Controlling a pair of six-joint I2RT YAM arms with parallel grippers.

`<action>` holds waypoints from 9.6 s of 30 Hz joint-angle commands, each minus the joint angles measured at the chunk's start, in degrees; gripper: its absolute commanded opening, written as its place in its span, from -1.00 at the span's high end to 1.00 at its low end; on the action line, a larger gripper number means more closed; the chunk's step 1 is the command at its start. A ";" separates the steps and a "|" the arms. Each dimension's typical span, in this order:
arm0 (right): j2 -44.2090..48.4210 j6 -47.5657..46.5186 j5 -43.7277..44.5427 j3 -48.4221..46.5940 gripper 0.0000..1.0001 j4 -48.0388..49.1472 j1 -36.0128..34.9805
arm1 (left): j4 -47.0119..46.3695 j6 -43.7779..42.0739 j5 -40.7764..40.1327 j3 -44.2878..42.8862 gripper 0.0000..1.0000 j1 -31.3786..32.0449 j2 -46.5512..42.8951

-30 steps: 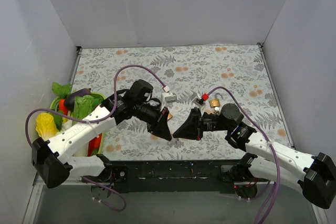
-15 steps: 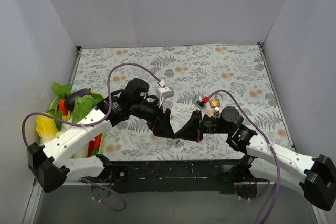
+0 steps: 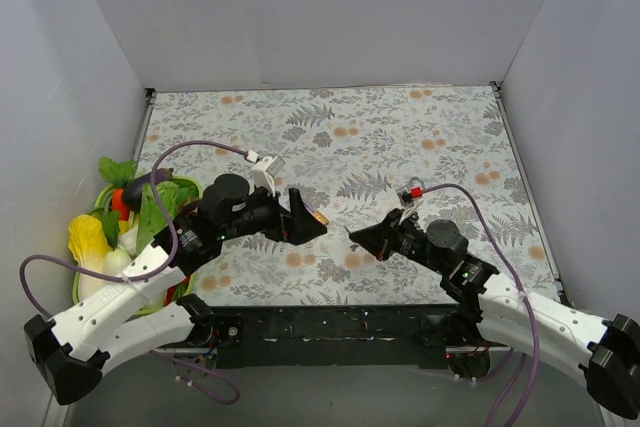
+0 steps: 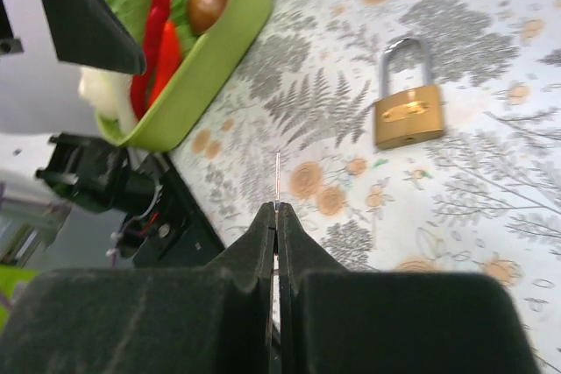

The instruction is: Unlock with the key

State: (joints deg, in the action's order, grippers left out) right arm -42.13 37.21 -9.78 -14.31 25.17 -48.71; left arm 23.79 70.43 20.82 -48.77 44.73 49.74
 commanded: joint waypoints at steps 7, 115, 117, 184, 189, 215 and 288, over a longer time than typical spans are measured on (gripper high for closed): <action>10.39 -4.86 20.24 -3.79 0.97 -11.63 0.46 | 10.57 30.11 -34.53 -2.90 -0.90 -0.35 14.67; -11.13 -4.87 8.90 -1.25 0.97 9.28 -3.67 | -13.24 56.83 -26.27 0.17 0.92 -3.42 23.66; -12.01 -4.96 9.16 -2.12 0.97 9.28 -3.76 | -13.86 57.45 -26.18 0.69 0.92 -3.42 23.13; -30.20 -4.34 7.58 -12.32 0.97 18.86 -4.47 | -15.44 61.67 -26.88 7.55 1.00 -3.51 14.69; -30.56 -3.90 8.20 -12.85 0.97 18.87 -4.55 | -15.62 61.93 -26.80 7.81 1.00 -3.51 14.95; -32.14 -2.06 14.61 -14.17 0.97 21.15 -5.61 | -18.34 64.04 -26.44 9.66 1.00 -3.16 16.09; -29.95 -7.86 23.67 -13.91 0.97 16.41 -6.14 | -20.46 66.24 -32.06 7.82 1.00 5.02 17.33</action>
State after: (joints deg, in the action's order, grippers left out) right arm -74.63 30.83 10.22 -25.74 39.77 -55.57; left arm 2.72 113.86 -15.03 -38.83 46.61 71.09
